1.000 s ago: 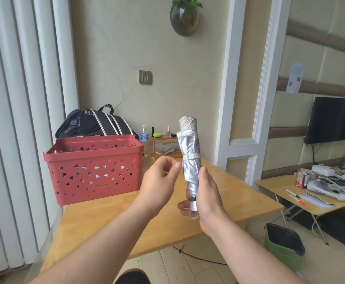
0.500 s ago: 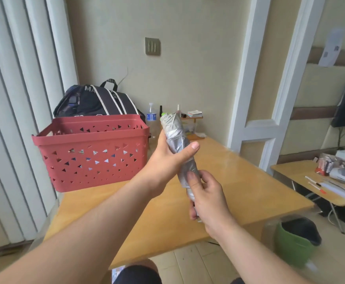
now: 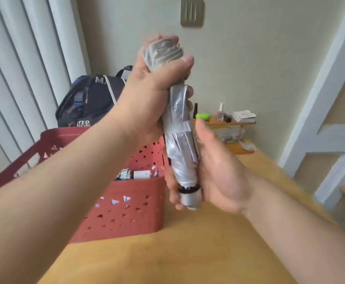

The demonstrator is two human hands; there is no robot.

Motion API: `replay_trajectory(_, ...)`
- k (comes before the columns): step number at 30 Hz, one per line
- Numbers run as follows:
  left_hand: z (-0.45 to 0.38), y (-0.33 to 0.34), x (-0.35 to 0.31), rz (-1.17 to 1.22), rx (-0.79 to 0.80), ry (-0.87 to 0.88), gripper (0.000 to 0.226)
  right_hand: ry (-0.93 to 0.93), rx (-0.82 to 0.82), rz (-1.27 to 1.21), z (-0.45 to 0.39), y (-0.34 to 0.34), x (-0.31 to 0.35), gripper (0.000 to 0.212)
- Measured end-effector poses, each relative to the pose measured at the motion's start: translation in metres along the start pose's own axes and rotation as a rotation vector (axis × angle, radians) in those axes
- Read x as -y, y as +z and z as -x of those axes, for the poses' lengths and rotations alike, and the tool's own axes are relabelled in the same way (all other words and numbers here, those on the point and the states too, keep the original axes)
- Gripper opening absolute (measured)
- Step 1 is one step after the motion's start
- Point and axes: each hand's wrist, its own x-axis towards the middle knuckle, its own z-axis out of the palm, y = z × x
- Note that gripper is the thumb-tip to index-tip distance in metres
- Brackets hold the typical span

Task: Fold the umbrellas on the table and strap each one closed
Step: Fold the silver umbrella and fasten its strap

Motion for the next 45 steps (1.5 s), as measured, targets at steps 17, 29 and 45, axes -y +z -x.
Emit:
replay_trajectory(17,-0.082,-0.143,-0.121,-0.504,-0.173,-0.459,0.023,0.330,-0.208,0.433,-0.126,0.031,0.141,0.052)
replay_trajectory(29,-0.016,-0.274,-0.057,-1.736,0.573,-0.886,0.054,0.265,-0.059,1.417,-0.219,0.011,0.032,0.035)
replay_trajectory(45,0.022,-0.320,0.047,-1.692,0.378,-1.231,0.053,0.540,-0.175,1.380,-0.257,0.031,-0.080,0.052)
